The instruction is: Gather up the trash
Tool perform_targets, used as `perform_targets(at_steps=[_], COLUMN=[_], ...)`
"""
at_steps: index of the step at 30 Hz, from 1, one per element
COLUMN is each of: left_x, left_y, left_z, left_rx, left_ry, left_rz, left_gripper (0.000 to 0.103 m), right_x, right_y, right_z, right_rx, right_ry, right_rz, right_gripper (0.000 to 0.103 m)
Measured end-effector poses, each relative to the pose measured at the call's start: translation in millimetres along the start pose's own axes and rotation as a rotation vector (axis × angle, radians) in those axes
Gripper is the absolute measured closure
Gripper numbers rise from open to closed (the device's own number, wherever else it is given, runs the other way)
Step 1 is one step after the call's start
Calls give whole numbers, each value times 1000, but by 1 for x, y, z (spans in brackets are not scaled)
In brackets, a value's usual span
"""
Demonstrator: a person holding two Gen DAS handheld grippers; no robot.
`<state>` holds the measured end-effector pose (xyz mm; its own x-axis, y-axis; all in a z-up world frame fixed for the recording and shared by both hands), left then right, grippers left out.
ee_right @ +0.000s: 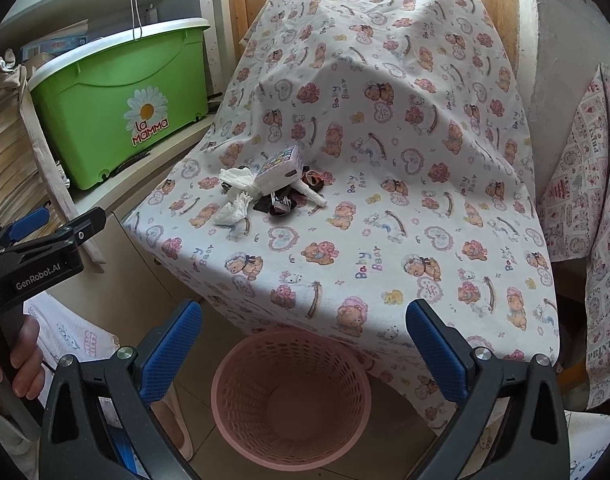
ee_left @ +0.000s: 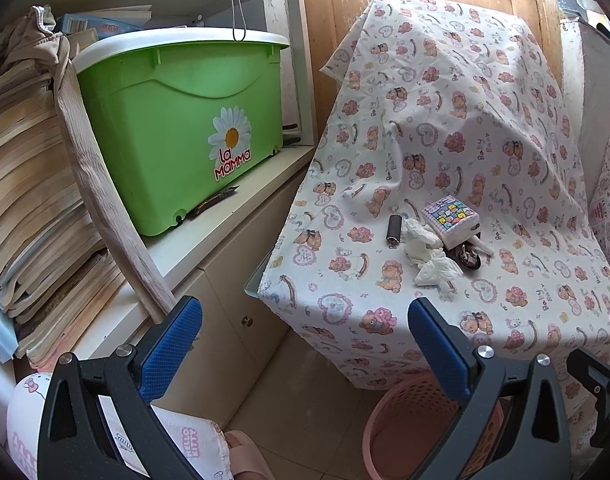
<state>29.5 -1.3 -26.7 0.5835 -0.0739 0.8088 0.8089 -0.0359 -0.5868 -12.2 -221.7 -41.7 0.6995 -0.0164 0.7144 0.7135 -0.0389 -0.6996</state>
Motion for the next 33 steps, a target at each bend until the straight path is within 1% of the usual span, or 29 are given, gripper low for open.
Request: perform_targets(at_steps=[9, 19, 22, 25, 30, 33], left_x=[-1, -2, -3, -4, -6, -6], left_y=[3, 5, 6, 5, 7, 9], left_z=[-4, -4, -5, -6, -8, -8], left_rx=[1, 3, 7, 12, 13, 13], left_ry=[11, 17, 26, 34, 46, 45], left_rz=[13, 17, 15, 13, 14, 14], left_gripper=[1, 1, 1, 1, 1, 1], right_x=[1, -4, -4, -2, -3, -4], right_y=[2, 1, 1, 1, 2, 5], right_z=[-1, 11, 12, 9, 4, 4], right_rx=[1, 13, 1, -24, -9, -15], right_ry=[-2, -57, -71, -65, -33, -35], right_rz=[9, 22, 18, 5, 19, 29], right_gripper=[0, 0, 0, 0, 0, 0])
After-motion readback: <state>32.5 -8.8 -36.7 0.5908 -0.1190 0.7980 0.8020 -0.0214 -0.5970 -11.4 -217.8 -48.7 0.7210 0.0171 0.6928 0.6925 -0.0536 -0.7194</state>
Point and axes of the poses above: each gripper's, at about its wrist camera, not at the fingertips, and y roughly the way its jaws point, z to its left, x to its top, the point moved 4 cm from there along y, roughly the way its jaws point, and after that the axes turned 6 degrees about -x, right-handed, at the moved point
